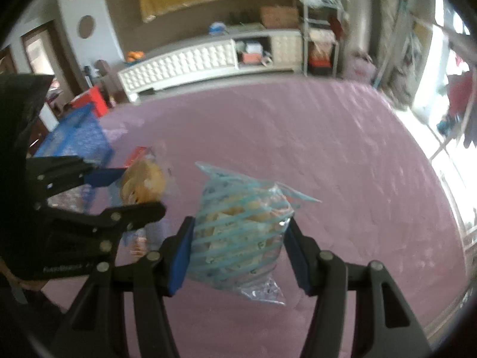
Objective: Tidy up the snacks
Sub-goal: 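Lift the striped bag with the right gripper while the left grasps the round cake pack, then carry the striped bag and cake pack over the blue basket with both grippers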
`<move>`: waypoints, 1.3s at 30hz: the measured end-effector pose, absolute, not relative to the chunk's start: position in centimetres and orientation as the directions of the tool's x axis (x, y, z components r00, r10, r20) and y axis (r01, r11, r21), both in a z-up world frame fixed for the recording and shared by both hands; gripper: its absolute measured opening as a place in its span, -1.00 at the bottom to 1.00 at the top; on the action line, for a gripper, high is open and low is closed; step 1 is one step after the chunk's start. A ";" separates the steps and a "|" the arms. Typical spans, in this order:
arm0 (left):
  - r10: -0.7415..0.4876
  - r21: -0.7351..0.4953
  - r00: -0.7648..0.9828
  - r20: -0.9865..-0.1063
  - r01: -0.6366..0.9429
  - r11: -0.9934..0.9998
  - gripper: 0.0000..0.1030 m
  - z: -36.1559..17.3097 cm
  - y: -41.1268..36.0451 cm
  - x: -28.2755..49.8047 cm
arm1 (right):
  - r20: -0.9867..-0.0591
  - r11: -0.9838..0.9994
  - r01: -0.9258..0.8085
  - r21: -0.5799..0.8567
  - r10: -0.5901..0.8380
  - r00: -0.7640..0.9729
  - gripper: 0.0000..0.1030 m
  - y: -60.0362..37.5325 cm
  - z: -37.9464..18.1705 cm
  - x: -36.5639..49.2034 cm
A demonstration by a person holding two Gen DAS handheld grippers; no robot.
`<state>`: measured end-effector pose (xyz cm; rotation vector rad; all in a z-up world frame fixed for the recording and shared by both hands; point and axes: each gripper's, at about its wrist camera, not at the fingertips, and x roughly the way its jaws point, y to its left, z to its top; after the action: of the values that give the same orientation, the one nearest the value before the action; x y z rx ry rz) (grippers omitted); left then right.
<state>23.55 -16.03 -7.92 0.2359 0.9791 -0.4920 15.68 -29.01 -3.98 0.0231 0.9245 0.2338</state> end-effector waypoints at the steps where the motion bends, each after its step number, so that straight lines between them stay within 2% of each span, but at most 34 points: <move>1: -0.294 -0.028 0.475 -0.829 0.491 0.871 0.01 -7.3 -15.4 23.2 | -0.779 0.971 -0.205 0.120 0.220 0.588 0.22 -28.5 -3.2 15.4; 8: -0.263 -0.019 0.562 -0.784 0.402 0.915 0.01 -3.1 -9.6 19.8 | -0.726 0.951 -0.292 0.103 0.273 0.631 0.22 -24.2 1.3 13.3; 23: -0.175 0.025 0.686 -0.707 0.272 0.962 0.01 2.9 2.6 14.7 | -0.683 0.881 -0.467 0.070 0.384 0.621 0.22 -13.1 5.2 12.0; 33: -0.090 0.029 0.724 -0.684 0.150 0.988 0.01 4.9 10.6 14.9 | -0.652 0.814 -0.579 0.043 0.462 0.601 0.22 -5.8 6.9 14.5; 39: -0.054 0.022 0.721 -0.691 0.095 0.995 0.01 4.0 13.7 16.2 | -0.684 0.778 -0.627 0.041 0.479 0.550 0.21 -1.9 5.5 16.4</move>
<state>16.18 13.73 3.99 0.0569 0.7608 -0.0827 16.43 -1.89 5.46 -0.2181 0.7387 0.6609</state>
